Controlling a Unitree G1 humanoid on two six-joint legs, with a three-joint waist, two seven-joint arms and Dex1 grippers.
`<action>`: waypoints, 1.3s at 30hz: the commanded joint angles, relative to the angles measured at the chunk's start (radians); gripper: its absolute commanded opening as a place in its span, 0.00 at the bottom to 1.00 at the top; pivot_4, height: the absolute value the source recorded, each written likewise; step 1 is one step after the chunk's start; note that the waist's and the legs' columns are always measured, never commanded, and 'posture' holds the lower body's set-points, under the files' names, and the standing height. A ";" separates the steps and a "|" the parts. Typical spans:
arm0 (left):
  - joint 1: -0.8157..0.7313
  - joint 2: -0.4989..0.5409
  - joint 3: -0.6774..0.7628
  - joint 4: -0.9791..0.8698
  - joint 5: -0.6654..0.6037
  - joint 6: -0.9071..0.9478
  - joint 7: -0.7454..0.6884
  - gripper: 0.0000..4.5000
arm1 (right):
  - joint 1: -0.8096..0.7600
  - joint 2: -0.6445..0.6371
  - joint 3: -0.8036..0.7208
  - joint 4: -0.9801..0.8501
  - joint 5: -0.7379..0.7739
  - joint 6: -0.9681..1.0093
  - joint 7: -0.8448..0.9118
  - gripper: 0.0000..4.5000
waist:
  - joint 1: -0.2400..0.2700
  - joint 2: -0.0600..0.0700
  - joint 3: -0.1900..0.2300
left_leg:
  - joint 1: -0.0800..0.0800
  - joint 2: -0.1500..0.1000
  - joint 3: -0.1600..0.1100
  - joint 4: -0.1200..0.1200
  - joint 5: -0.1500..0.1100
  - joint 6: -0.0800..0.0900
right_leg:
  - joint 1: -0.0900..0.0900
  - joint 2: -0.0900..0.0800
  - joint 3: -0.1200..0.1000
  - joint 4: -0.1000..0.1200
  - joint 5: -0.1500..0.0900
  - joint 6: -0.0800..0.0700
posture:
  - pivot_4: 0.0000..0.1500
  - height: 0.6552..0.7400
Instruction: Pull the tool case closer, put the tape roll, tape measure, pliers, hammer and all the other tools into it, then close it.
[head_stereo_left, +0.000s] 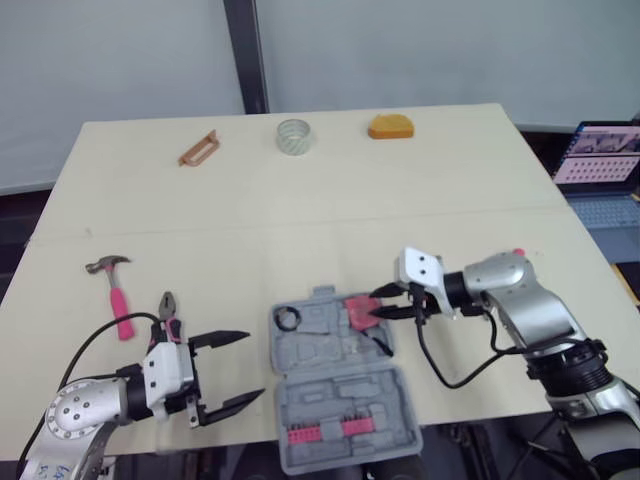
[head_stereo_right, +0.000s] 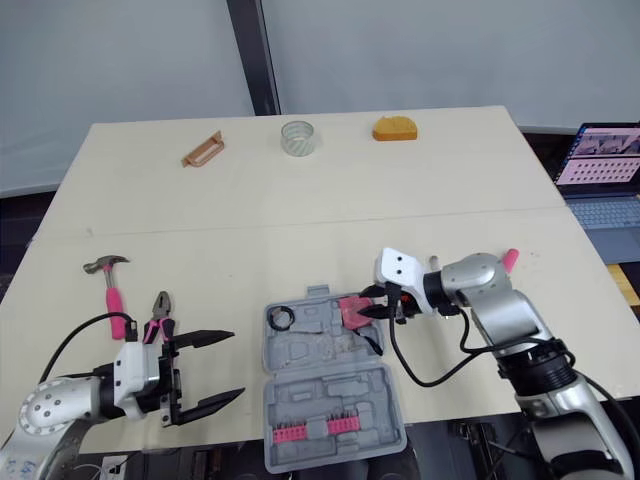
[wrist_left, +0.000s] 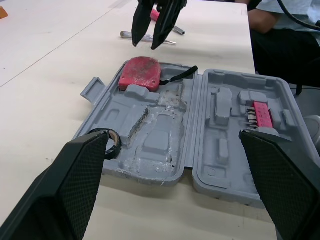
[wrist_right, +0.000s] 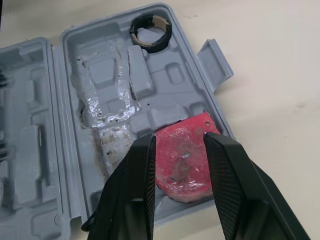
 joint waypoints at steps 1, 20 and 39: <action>0.007 0.008 0.018 -0.013 -0.005 -0.016 -0.007 1.00 | 0.003 0.024 -0.023 0.065 0.011 -0.087 -0.026 0.36 | 0.000 0.000 0.000 | 0.000 0.000 0.000 0.000 0.000 0.000 | 0.000 0.000 0.000 0.000 0.000 0.000 | 1.00 1.00; 0.017 0.027 0.046 -0.015 -0.012 -0.013 -0.022 1.00 | 0.055 0.094 -0.012 0.249 -0.004 -0.242 -0.077 0.36 | 0.000 0.000 0.000 | 0.001 0.000 0.000 0.000 0.000 0.000 | 0.001 0.000 0.000 0.000 0.000 0.000 | 1.00 1.00; 0.009 0.041 0.066 -0.012 -0.019 -0.006 -0.042 1.00 | 0.105 0.133 -0.012 0.374 -0.030 -0.351 -0.123 0.36 | -0.001 -0.002 -0.002 | 0.003 0.001 0.000 0.000 0.000 0.000 | 0.003 0.001 0.000 0.000 0.000 0.000 | 1.00 1.00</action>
